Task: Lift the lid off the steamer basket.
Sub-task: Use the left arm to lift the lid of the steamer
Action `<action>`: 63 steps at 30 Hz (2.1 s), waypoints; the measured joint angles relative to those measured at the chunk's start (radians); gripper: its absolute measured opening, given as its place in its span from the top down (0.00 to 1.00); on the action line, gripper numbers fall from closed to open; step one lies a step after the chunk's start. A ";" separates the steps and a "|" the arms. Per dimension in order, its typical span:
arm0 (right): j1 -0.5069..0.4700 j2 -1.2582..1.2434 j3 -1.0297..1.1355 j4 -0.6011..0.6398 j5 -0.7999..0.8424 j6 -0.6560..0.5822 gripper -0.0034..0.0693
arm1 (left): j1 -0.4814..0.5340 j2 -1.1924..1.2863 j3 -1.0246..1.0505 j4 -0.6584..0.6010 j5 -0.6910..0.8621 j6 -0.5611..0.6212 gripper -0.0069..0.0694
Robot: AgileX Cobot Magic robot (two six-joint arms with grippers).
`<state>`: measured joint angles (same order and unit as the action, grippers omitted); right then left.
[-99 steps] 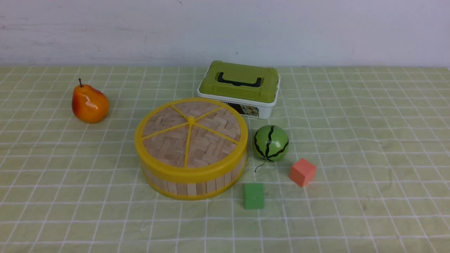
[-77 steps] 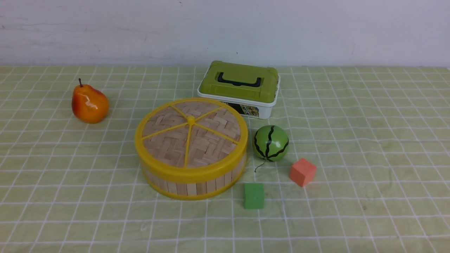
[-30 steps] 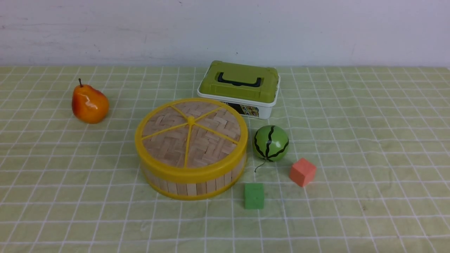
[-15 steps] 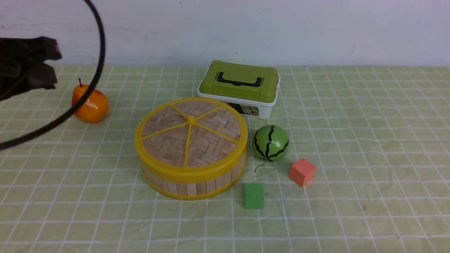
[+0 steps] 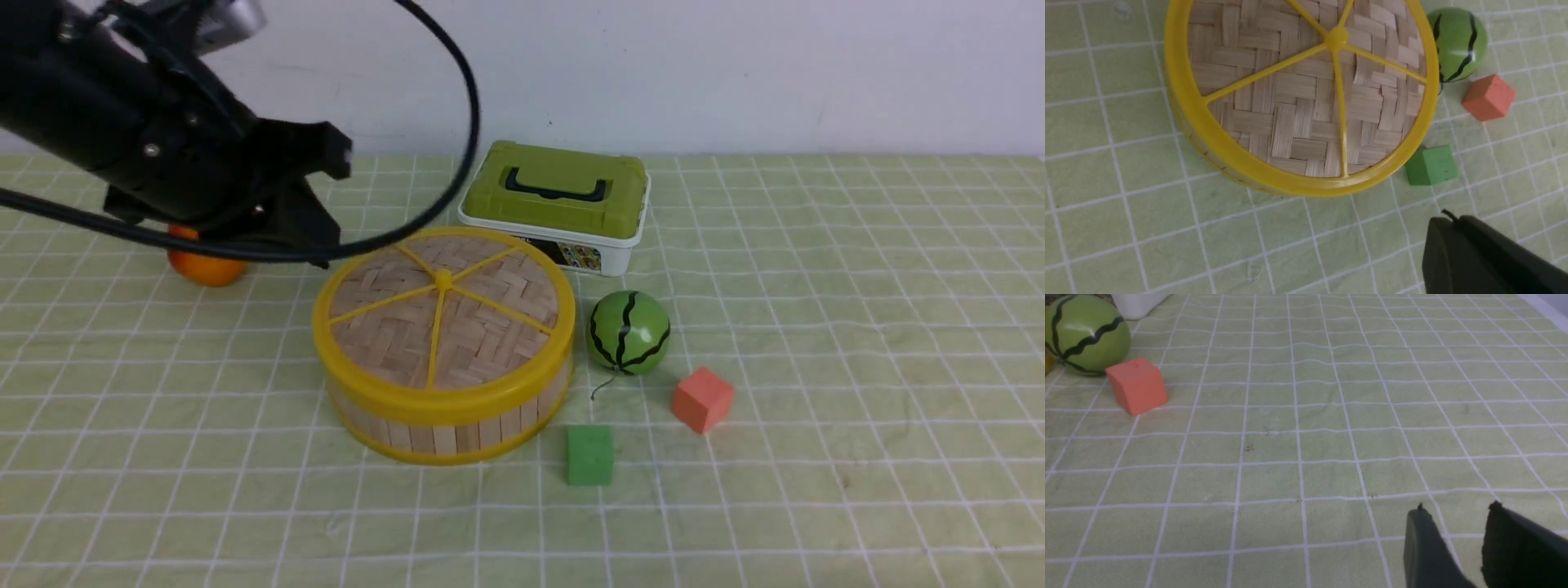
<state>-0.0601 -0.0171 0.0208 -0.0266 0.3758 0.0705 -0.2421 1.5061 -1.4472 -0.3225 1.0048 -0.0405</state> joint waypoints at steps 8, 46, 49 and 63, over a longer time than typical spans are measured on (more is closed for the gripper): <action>0.000 0.000 0.000 0.000 0.000 0.000 0.66 | -0.148 0.163 -0.177 0.284 0.089 -0.184 0.91; 0.000 0.000 0.000 0.000 0.000 0.000 0.63 | -0.247 0.611 -0.456 0.580 -0.045 -0.427 0.76; 0.000 0.000 0.000 0.000 0.000 0.000 0.63 | -0.247 0.611 -0.457 0.581 -0.045 -0.441 0.76; 0.000 0.000 0.000 0.000 0.000 0.000 0.63 | -0.247 0.558 -0.500 0.581 0.013 -0.450 0.76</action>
<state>-0.0601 -0.0171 0.0208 -0.0266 0.3758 0.0705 -0.4894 2.0642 -1.9467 0.2585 1.0177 -0.4902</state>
